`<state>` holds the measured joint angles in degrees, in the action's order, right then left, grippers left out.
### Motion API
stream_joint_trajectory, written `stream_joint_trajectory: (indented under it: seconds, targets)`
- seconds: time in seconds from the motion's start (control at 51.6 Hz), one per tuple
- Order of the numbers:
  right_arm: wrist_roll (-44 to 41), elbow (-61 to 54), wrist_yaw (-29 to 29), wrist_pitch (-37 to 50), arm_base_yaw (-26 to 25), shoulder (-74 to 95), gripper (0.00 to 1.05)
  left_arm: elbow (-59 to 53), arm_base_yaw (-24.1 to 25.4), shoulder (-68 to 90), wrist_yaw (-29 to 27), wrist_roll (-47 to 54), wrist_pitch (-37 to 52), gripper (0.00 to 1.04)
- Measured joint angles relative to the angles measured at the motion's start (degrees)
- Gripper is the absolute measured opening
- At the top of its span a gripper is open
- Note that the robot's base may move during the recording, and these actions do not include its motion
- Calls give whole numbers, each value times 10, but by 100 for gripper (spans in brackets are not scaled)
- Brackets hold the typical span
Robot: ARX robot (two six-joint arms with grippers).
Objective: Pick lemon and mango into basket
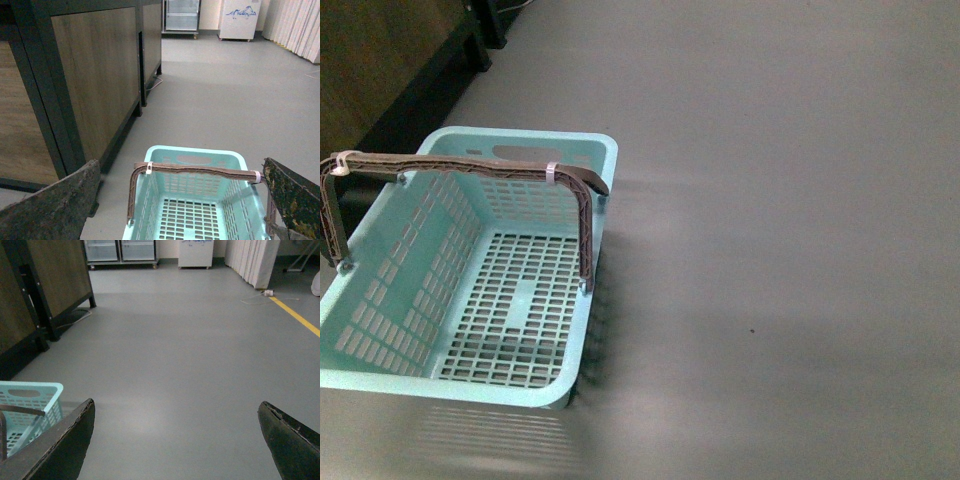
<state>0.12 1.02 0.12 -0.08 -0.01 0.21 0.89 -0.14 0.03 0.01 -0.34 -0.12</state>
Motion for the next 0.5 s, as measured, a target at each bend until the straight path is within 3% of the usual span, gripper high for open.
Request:
stream_joint_trajectory:
  seconds: [0.465,0.503]
  targets:
    - [0,0,0,0,0,0,96,0,0,0,0,0,0,98]
    - [0,0,0,0,0,0,96,6,-7,10,-24,-19,-20,98]
